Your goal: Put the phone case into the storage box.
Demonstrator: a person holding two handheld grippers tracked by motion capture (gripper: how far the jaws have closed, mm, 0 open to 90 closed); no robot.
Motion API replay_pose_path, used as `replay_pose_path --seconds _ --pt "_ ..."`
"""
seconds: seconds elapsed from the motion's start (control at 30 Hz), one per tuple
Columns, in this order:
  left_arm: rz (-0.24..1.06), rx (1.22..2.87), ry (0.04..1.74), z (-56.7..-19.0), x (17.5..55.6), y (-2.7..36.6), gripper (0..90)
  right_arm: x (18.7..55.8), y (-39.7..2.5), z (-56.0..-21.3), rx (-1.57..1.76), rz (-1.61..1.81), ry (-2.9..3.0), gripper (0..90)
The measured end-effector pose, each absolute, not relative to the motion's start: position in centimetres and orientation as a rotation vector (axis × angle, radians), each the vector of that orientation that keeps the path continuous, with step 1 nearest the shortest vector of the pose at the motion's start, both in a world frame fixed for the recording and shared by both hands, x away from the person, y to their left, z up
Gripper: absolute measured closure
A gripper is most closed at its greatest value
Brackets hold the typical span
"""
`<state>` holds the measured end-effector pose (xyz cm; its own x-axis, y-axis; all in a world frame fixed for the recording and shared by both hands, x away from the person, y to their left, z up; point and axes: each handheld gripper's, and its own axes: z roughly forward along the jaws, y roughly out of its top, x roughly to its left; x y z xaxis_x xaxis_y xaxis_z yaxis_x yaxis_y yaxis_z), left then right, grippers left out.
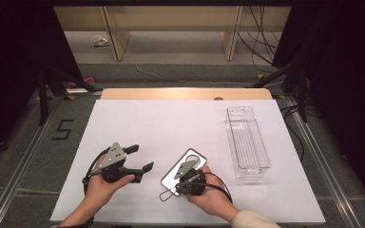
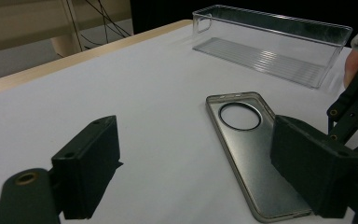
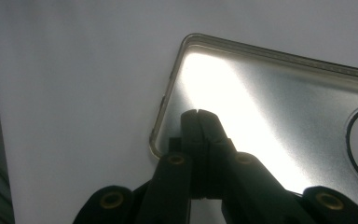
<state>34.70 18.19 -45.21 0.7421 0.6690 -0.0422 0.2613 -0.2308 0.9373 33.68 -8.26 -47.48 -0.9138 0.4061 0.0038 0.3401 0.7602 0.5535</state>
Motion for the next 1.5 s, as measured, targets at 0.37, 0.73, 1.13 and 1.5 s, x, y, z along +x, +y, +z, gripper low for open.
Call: replay_pose_path --seconds 0.37,0.73,1.13,1.5 --pt "0.445 1.815 0.728 -45.2 34.7 18.2 15.9 34.0 -10.6 -47.3 0.65 0.822 2.821 90.0" --pt "0.442 1.815 0.731 -45.3 34.7 18.1 15.9 34.6 -12.5 -47.2 0.707 0.808 2.791 90.0" --pt "0.442 1.816 0.728 -45.3 34.7 18.1 15.9 34.5 -12.4 -47.2 0.711 0.806 2.788 90.0" --pt "0.441 1.816 0.727 -45.3 34.7 18.2 16.0 34.6 -12.6 -47.1 0.703 0.798 2.793 90.0"
